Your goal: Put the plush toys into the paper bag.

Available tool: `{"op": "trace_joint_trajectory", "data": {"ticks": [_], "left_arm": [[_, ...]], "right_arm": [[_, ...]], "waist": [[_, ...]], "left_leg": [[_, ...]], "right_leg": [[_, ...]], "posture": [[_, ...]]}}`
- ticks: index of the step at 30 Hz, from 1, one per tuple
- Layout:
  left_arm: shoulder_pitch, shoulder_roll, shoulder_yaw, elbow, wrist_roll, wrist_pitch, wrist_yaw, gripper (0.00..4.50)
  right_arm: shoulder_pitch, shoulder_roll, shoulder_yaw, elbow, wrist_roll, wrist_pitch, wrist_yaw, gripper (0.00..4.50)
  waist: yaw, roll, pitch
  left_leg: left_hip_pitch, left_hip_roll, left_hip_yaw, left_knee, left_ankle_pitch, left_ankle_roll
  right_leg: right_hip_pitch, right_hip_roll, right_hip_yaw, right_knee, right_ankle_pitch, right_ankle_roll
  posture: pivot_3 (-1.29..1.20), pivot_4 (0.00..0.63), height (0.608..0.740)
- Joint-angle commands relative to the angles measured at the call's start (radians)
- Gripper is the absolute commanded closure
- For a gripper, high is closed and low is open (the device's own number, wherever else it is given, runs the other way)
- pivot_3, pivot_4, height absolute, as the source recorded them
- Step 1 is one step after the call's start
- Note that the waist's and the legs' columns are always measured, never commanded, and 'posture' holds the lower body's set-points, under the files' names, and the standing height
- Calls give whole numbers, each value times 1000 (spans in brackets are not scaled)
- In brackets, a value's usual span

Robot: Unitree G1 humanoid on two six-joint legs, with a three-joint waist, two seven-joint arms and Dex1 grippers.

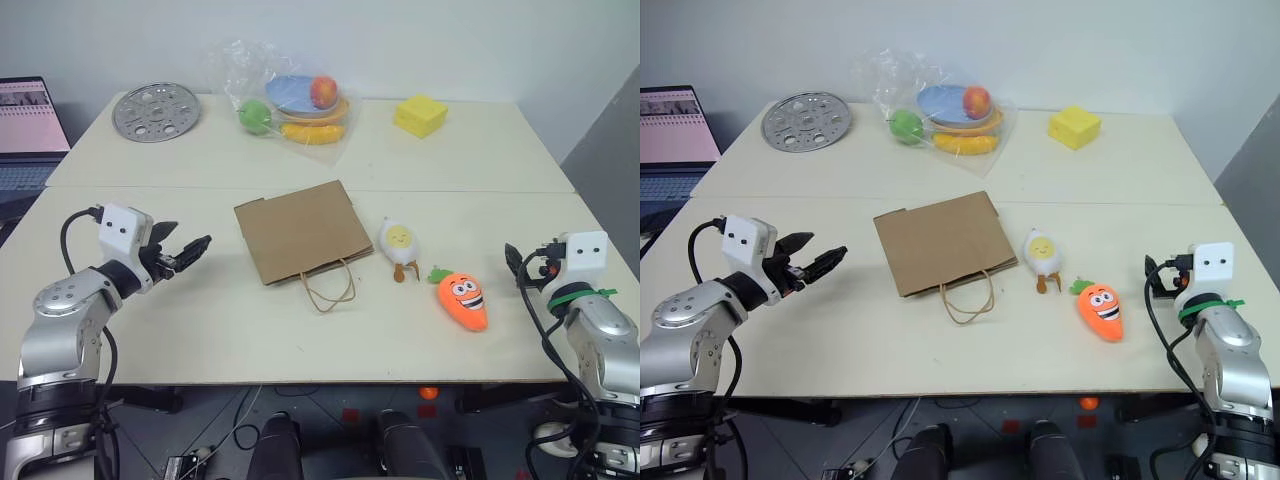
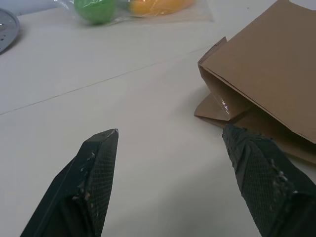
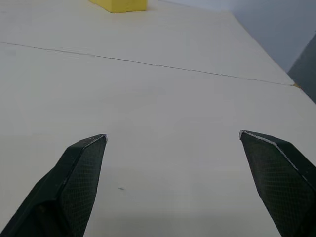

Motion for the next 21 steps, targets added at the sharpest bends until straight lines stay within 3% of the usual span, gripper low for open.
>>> {"op": "trace_joint_trajectory", "data": {"ticks": [1, 4, 7, 13, 21], "left_arm": [[-66, 121, -23, -145, -98, 57, -196, 898], [-161, 160, -139, -201, -123, 96, -317, 898], [-252, 138, -275, -234, -88, 79, -398, 898], [-356, 49, -537, -221, 119, -131, -478, 898], [-371, -4, -628, -128, 275, -324, -482, 898]], "right_arm": [[25, -132, 37, -234, 192, 103, 287, 0], [44, -243, 95, -348, 273, 180, 440, 0], [29, -290, 131, -420, 321, 226, 483, 0], [-3, -272, 169, -514, 324, 260, 424, 0], [22, -234, 142, -585, 350, 306, 331, 0]], "waist": [[0, 0, 1], [6, 0, 1], [6, 0, 1], [2, 0, 1], [2, 0, 1]], "left_leg": [[-1, 0, 0, 0, 0, 0], [-2, 0, -1, 0, 0, 0], [-1, 0, -1, 0, 0, 0], [-2, 0, 0, 1, 0, 0], [-3, 0, 0, 1, 0, 1]], "right_leg": [[-1, 0, 0, 0, 0, 0], [-1, 0, -1, 0, 0, 0], [1, 0, -1, -3, -1, -1], [0, 0, 0, -4, 0, 0], [-2, 0, 0, -1, 2, 4]], "posture": [[0, 150, 740], [0, 150, 740], [0, 150, 740], [0, 150, 740], [0, 150, 740]]}}
